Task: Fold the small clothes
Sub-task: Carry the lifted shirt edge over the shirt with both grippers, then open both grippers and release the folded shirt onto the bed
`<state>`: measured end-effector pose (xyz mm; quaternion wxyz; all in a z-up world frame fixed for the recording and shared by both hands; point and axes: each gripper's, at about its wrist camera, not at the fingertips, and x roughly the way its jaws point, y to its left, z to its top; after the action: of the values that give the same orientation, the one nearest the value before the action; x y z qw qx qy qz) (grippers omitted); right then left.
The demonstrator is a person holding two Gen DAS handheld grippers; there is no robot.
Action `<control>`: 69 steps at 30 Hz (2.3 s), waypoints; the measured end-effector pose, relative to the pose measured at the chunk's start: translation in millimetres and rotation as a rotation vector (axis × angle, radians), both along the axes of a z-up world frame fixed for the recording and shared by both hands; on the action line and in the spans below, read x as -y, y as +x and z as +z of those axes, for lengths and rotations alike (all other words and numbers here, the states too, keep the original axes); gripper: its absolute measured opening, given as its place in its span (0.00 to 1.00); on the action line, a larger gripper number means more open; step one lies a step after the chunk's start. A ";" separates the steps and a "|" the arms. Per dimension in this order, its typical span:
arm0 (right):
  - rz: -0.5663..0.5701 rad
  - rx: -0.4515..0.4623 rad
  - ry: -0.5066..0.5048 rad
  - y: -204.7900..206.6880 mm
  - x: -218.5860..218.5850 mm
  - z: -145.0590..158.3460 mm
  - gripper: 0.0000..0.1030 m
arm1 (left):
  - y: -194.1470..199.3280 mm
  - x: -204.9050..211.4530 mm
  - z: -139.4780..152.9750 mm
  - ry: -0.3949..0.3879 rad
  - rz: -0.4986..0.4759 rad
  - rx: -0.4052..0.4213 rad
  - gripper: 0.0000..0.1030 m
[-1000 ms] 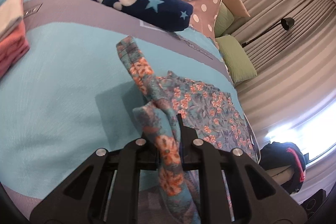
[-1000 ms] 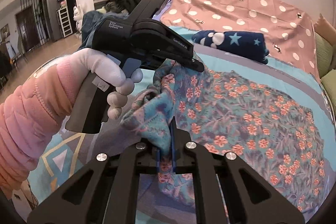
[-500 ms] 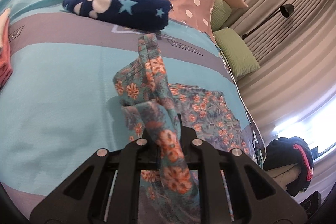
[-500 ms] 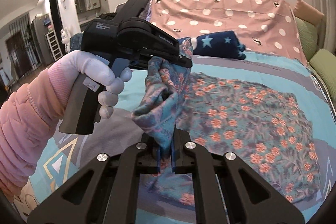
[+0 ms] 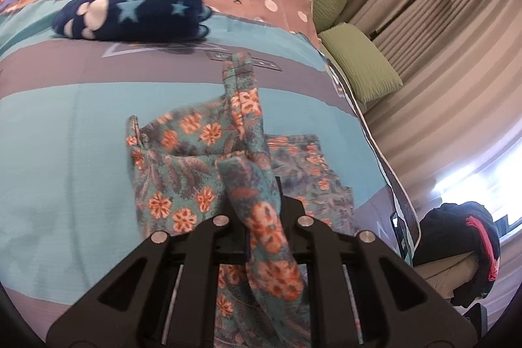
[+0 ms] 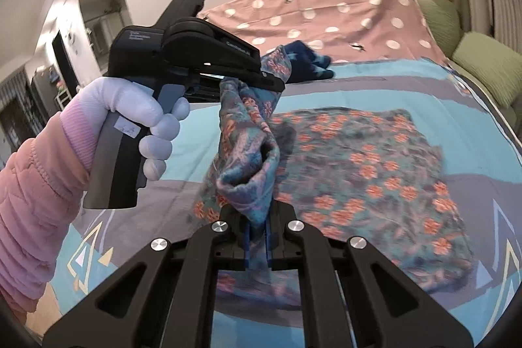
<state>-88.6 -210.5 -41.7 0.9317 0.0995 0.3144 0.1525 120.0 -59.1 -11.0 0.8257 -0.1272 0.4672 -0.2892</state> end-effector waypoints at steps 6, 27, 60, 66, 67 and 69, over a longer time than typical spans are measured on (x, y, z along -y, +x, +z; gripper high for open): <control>-0.078 -0.021 0.050 -6.6 50.8 -8.0 0.06 | -1.1 62.2 -3.6 0.038 -0.040 -0.003 0.10; -0.206 -0.154 0.188 -9.3 140.5 -50.6 0.06 | 8.8 184.2 -43.2 0.238 -0.121 -0.030 0.09; -0.260 -0.248 0.232 -41.1 175.2 -51.7 0.20 | -98.8 110.8 -5.7 0.343 -0.181 0.298 0.53; -0.188 -0.128 0.142 -43.2 160.3 -12.6 0.20 | -140.1 65.2 -25.2 0.401 -0.172 0.320 0.62; -0.170 -0.118 0.137 -39.5 156.6 -10.7 0.20 | -145.7 60.9 -28.7 0.409 -0.172 0.321 0.63; -0.123 -0.113 0.156 -27.5 152.2 -13.7 0.20 | -152.9 58.9 -36.5 0.413 -0.177 0.313 0.64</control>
<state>-116.1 -362.7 -55.4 0.9095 0.1991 0.3468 0.1132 -32.9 -118.0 -47.6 0.8678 0.1313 0.3924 -0.2749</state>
